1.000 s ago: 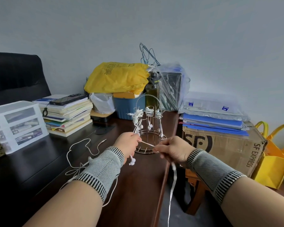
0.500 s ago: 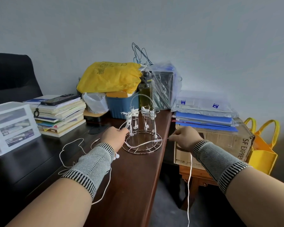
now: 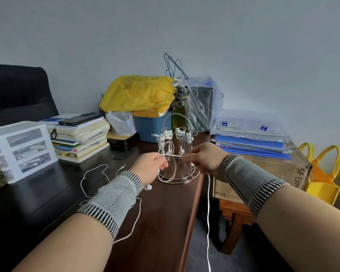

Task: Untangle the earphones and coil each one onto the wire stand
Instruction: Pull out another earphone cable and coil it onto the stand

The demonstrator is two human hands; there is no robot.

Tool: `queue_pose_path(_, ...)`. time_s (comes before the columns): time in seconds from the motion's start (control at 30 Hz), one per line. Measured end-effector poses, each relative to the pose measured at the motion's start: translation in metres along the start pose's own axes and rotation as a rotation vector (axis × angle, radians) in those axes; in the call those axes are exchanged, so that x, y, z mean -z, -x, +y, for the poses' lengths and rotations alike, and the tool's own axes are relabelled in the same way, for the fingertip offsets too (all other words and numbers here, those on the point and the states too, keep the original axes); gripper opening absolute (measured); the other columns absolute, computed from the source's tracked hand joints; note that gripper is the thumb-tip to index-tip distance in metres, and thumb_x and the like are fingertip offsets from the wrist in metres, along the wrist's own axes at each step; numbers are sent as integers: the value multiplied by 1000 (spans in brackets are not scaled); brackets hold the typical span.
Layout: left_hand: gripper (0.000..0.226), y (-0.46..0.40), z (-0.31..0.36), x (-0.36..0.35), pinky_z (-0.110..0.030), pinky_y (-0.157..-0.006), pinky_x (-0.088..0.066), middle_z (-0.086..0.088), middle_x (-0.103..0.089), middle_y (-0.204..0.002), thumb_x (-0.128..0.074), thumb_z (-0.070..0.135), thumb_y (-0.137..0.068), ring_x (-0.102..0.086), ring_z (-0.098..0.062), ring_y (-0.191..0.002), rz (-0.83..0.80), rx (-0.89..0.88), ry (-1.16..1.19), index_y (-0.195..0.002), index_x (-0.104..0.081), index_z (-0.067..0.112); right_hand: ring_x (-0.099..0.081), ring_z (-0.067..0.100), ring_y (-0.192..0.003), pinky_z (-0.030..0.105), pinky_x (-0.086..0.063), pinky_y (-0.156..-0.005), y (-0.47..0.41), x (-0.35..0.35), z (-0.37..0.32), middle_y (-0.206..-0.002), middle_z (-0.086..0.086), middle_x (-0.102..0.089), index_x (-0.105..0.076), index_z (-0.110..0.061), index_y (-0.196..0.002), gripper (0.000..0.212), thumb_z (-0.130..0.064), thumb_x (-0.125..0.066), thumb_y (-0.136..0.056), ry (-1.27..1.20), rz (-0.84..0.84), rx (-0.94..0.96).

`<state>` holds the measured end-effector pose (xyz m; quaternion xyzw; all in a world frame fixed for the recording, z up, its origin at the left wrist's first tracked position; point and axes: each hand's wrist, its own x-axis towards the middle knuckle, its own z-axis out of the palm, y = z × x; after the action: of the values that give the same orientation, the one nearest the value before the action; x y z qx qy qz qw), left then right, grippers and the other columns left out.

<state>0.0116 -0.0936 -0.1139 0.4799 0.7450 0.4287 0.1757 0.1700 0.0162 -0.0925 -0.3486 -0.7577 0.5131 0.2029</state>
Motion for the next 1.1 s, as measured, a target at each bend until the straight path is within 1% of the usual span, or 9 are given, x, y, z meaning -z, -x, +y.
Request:
queue_pose_path(0.17, 32, -7, -16, 6, -24, -49, -26, -2, -56, -72, -47, 16, -95, -37, -14, -51, 151, 181, 224, -68, -63, 13, -35, 13, -43, 24, -34, -42, 7, 50, 35, -61, 5, -48, -69, -3, -91, 20, -17, -76, -79, -200, 404, -180)
queue_pose_path(0.27, 24, -4, -14, 4, -23, -48, -32, -3, -62, -79, -55, 21, -94, -41, -14, -52, 106, 160, 190, -76, -70, 15, -43, 17, -48, 31, -45, -49, 12, 59, 37, -66, 8, -54, -67, -8, -86, 16, -22, -73, -83, -196, 603, -212)
queue_pose_path(0.37, 17, 0, -3, 5, -33, -68, -52, 6, -61, -83, -63, 21, -87, -53, -14, -70, 31, 94, 152, -99, -74, 27, -38, 14, -43, 28, -39, -46, 14, 53, 26, -56, 4, -49, -67, -12, -85, 11, -21, -73, -83, -144, 518, -151)
queue_pose_path(0.47, 27, 0, 10, 7, -42, -90, -49, 7, -68, -101, -57, 15, -84, -51, -11, -78, 20, 29, 206, -99, -72, 31, -31, 13, -39, 25, -30, -40, 11, 33, 9, -46, -1, -43, -69, -9, -84, 12, -19, -75, -80, -58, 265, -80)
queue_pose_path(0.53, 32, 0, 21, 5, -38, -76, -54, 8, -71, -90, -52, 5, -89, -43, -5, -61, -48, 9, 248, -106, -72, 23, -31, 13, -39, 24, -29, -39, 6, 17, -4, -45, -1, -43, -69, -5, -87, 21, -21, -78, -77, -28, 139, -3)
queue_pose_path(0.6, 25, 2, 29, 2, -25, -47, -33, 5, -54, -63, -56, 5, -91, -32, -7, -50, -154, -34, 244, -95, -74, 22, -32, 12, -36, 22, -29, -38, 2, 1, -17, -43, -3, -46, -71, -4, -86, 23, -22, -80, -76, -19, 80, 56)
queue_pose_path(0.73, 27, -5, 21, 1, -26, -48, -20, 3, -36, -51, -65, 25, -90, -27, -13, -48, -102, -51, 176, -66, -71, 16, -38, 9, -36, 21, -31, -38, -4, -9, -28, -43, -7, -52, -70, -7, -78, 19, -22, -80, -76, -40, 86, 101)
queue_pose_path(0.9, 15, -13, 0, 9, -20, -46, -26, 2, -64, -69, -65, 22, -89, -35, -11, -50, 168, 146, 329, -82, -74, 14, -33, 11, -37, 22, -32, -38, 0, 23, -2, -43, -4, -49, -70, -7, -83, 19, -23, -79, -77, -57, 256, -19)
queue_pose_path(1.1, 12, -17, -13, 7, -17, -41, -25, -7, -68, -82, -65, 21, -88, -32, -12, -48, 210, 252, 376, -82, -73, 17, -33, 12, -36, 24, -34, -42, 6, 50, 17, -45, 0, -42, -69, -3, -80, 23, -24, -79, -77, -202, 623, -104)
